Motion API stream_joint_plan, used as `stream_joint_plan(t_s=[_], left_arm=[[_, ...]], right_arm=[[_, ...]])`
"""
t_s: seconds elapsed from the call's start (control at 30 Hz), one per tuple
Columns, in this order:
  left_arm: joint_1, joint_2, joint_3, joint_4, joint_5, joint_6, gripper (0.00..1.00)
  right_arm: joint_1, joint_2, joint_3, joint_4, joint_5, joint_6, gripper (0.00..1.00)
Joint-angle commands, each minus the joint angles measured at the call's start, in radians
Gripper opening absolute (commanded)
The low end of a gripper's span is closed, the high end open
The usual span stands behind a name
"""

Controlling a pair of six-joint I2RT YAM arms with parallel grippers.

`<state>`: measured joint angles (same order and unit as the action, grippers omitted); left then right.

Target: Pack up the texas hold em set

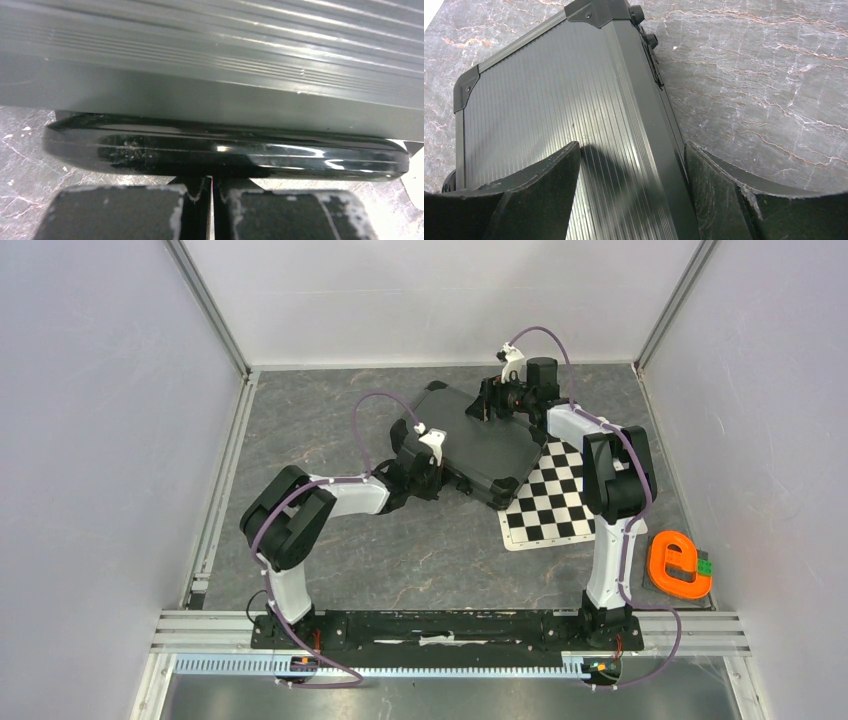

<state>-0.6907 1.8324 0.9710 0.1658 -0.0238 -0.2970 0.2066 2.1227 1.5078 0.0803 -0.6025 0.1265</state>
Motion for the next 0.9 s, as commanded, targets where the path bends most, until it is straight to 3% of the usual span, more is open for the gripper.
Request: stream_joint_plan(t_s=[0.0, 0.2, 0.63, 0.87], left_arm=[[0.005, 0.054, -0.033, 0.171, -0.051, 0.026, 0.02], [0.005, 0.059, -0.061, 0.255, -0.06, 0.013, 0.02], [0.005, 0.007, -0.093, 0.28, -0.059, 0.005, 0.02], [0.005, -0.153, -0.139, 0.178, -0.104, 0.0, 0.04]], right_arm=[[0.051, 0.024, -0.06, -0.189, -0.022, 0.001, 0.79], [0.056, 0.022, -0.073, -0.19, -0.016, -0.004, 0.78], [0.061, -0.026, -0.117, -0.172, 0.027, 0.003, 0.78], [0.023, -0.051, 0.05, -0.233, 0.188, 0.067, 0.98]])
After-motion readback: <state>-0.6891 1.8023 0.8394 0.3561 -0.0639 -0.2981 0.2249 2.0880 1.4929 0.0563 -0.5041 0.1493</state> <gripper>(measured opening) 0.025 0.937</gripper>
